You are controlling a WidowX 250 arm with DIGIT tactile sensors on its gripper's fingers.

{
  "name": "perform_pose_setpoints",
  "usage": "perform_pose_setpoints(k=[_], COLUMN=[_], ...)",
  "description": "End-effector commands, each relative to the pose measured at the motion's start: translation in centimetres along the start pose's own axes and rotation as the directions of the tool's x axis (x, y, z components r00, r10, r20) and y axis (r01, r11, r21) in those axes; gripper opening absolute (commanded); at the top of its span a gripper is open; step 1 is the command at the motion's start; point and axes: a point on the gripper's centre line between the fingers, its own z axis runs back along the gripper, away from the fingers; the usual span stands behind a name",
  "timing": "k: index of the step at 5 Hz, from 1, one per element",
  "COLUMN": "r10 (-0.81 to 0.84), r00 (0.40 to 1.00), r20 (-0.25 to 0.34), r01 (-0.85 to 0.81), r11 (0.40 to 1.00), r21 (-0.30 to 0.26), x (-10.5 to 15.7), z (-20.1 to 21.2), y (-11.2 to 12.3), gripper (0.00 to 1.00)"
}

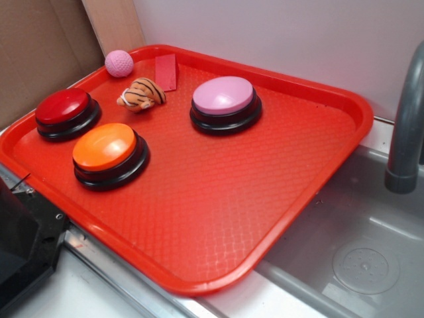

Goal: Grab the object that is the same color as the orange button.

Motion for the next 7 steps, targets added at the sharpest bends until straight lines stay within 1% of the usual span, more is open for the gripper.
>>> perform_pose_setpoints(k=[1, 2, 3, 4, 5, 6, 7], r10=[0.000, 0.168, 0.318, 0.456, 0.569, 0.642, 0.697], r00=[1.000, 0.985, 0.946, 0.885, 0.804, 0.734, 0.673], r20=[0.000, 0.046, 0.063, 0.097, 0.172, 0.221, 0.248], r01=[0.000, -0.167, -0.319, -0.457, -0.575, -0.660, -0.718], r11=[1.000, 0.986, 0.948, 0.889, 0.818, 0.752, 0.696], r21=[0.000, -0.020, -0.007, -0.016, -0.017, 0.005, -0.005], x=[0.0, 1.8, 2.9, 4.5, 6.8, 8.4, 9.6], z=[0.0, -0.7, -1.8, -3.6, -5.9, -8.4, -11.2], y=[0.0, 1.2, 2.4, 4.4, 6.9, 9.3, 10.9], gripper=[1.00, 1.00, 1.00, 1.00, 1.00, 1.00, 1.00])
